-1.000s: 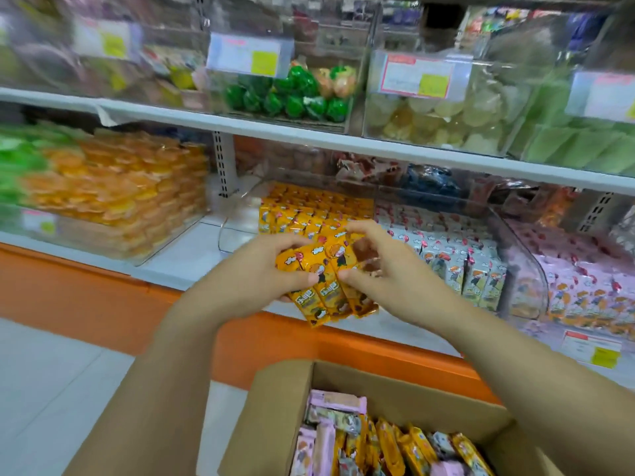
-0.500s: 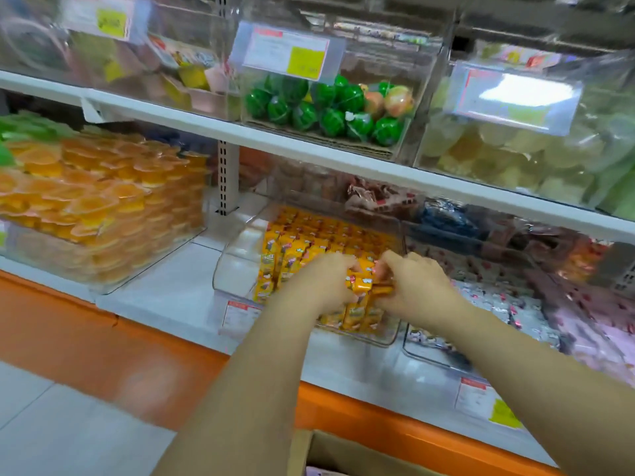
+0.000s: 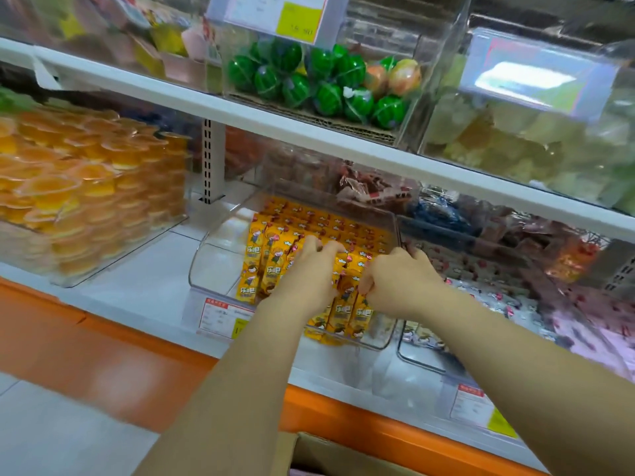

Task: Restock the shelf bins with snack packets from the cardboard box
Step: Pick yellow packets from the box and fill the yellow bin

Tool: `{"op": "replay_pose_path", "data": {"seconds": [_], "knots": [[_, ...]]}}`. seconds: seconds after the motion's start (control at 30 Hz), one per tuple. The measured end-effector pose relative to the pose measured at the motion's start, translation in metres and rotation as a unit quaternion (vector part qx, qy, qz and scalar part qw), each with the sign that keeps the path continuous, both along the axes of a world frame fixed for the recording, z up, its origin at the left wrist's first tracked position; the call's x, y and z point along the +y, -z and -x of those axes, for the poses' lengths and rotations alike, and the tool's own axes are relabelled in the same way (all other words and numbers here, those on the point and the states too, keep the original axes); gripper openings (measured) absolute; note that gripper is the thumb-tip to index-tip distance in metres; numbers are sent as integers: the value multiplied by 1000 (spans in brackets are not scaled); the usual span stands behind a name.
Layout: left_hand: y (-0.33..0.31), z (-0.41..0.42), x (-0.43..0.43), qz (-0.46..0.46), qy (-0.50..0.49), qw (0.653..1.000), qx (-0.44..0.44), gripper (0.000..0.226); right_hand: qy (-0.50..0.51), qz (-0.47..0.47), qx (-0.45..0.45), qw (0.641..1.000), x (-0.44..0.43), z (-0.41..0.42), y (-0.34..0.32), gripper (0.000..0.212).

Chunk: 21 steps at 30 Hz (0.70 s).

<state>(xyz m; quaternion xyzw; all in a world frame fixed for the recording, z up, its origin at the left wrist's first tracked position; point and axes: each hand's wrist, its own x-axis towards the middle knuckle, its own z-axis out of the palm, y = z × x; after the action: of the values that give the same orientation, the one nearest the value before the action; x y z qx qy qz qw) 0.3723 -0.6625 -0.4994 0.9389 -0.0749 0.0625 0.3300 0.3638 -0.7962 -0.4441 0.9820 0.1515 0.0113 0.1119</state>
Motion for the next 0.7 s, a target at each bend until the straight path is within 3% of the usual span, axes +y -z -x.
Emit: {"op": "replay_pose_path", "data": {"seconds": [0.13, 0.27, 0.5, 0.6, 0.7], "knots": [[-7, 7, 1, -42, -5, 999, -6, 65, -37, -47, -32, 998, -9, 21, 0, 32], [-13, 32, -3, -39, -18, 997, -59, 46, -125, -179, -133, 967, -29, 53, 9, 24], [8, 104, -32, 111, -16, 964, -241, 24, -153, -394, -192, 886, -77, 134, 52, 11], [44, 141, -53, 182, -46, 959, -211, 23, -128, -421, -155, 884, -107, 173, 91, 18], [85, 174, -80, 173, -38, 975, -135, 23, -71, -410, -100, 904, -142, 208, 134, 18]]}}
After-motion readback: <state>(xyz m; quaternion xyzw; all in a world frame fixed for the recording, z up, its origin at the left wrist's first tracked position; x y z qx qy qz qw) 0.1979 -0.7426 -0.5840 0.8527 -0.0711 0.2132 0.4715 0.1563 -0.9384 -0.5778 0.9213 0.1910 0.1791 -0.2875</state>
